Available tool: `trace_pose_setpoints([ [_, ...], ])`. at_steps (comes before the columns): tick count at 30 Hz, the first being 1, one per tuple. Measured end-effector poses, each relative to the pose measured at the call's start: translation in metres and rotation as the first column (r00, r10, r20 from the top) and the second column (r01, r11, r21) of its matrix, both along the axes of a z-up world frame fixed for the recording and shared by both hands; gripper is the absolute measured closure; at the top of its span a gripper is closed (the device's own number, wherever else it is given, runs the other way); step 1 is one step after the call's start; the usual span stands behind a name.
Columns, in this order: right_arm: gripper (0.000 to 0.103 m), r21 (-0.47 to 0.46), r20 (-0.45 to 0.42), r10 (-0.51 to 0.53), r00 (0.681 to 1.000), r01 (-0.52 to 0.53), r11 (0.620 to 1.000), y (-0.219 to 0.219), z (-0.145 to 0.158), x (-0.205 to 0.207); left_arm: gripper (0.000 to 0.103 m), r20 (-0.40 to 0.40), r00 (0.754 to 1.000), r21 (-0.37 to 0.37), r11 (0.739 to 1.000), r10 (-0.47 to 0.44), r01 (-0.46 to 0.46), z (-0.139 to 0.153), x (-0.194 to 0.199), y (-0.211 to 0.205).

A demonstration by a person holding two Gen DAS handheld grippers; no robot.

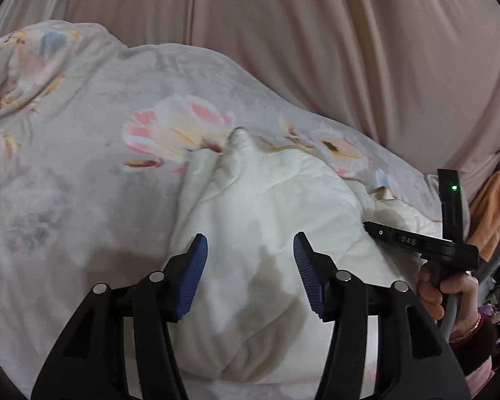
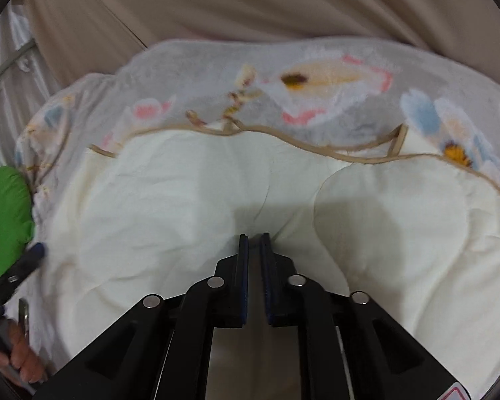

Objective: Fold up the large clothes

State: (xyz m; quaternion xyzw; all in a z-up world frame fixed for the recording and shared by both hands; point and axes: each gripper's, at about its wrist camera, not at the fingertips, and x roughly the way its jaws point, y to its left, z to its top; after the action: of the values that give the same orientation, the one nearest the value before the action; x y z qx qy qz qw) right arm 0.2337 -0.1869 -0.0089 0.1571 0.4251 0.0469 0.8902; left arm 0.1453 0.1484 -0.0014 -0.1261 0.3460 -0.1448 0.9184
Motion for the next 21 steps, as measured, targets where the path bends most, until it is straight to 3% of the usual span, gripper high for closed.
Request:
trace_pose_setpoints([
  [2,0.103,0.050,-0.006,-0.001,1.000,0.001,0.999,-0.006,-0.008,0.005,0.051,-0.020,1.000,-0.007,1.000,0.002,-0.002,-0.005,0.002,0.004],
  [5,0.102,0.062,0.011,-0.002,1.000,0.001,0.998,-0.008,0.005,-0.006,0.050,-0.033,0.999,-0.029,1.000,0.006,-0.007,-0.006,0.002,0.011],
  [9,0.095,0.082,0.113,0.024,0.993,-0.034,0.996,-0.009,0.039,-0.037,0.030,-0.049,0.998,-0.036,0.998,0.048,-0.050,-0.009,-0.009,0.020],
  [11,0.095,0.062,0.116,0.041,0.992,-0.048,0.997,-0.008,0.045,-0.046,0.030,-0.074,0.995,-0.054,0.996,0.070,-0.074,-0.016,-0.016,0.029],
  [14,0.094,0.053,0.069,0.079,0.994,-0.083,0.995,-0.004,0.036,-0.050,0.028,-0.129,0.986,-0.106,0.987,0.104,-0.118,-0.031,-0.025,0.046],
  [17,0.096,0.036,0.018,0.102,0.995,-0.103,0.994,0.001,0.013,-0.038,0.019,-0.192,0.974,-0.133,0.980,0.123,-0.150,-0.051,-0.026,0.052],
  [21,0.103,0.103,0.010,0.103,0.995,-0.104,0.989,-0.005,-0.005,-0.021,0.017,-0.211,0.976,-0.164,0.982,0.054,-0.090,-0.055,-0.016,0.037],
])
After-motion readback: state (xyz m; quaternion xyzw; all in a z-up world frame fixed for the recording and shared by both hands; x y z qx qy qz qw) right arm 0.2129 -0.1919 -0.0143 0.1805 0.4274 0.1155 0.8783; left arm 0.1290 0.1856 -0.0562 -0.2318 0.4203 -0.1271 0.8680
